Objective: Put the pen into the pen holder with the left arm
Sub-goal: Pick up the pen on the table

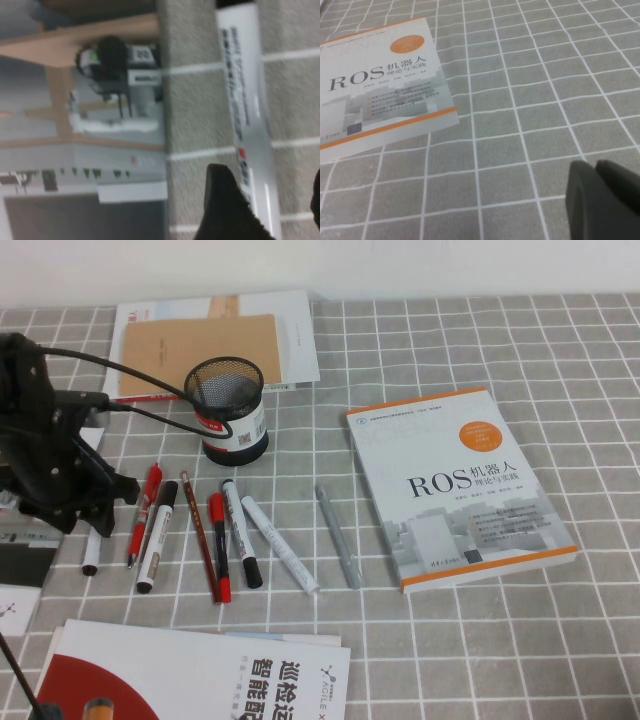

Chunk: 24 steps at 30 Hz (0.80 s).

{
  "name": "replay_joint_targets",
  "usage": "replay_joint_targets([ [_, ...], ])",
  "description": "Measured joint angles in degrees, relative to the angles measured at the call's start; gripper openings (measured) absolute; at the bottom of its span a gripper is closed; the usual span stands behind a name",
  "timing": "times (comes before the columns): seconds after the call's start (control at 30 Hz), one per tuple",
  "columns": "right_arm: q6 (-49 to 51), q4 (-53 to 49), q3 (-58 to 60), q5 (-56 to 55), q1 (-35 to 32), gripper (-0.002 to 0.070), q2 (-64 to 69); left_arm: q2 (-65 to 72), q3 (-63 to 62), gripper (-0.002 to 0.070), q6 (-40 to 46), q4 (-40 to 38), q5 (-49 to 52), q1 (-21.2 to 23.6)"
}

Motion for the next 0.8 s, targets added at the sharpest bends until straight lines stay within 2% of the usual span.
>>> replay_joint_targets([
  [0.43, 0.0, 0.0, 0.0, 0.0, 0.0, -0.0015, 0.0, 4.1, -0.7, 0.0326, -0.3, 0.0, -2.6, 0.1],
  [0.53, 0.0, 0.0, 0.0, 0.0, 0.0, -0.0015, 0.0, 4.1, -0.7, 0.0281, -0.3, -0.4, -2.6, 0.1],
  [0.7, 0.0, 0.0, 0.0, 0.0, 0.0, -0.0015, 0.0, 4.1, -0.7, 0.0105, -0.3, -0.7, -3.1, 0.1],
  [0.8, 0.0, 0.0, 0.0, 0.0, 0.0, -0.0015, 0.0, 4.1, -0.7, 0.0110, -0.3, -0.3, -3.1, 0.1],
])
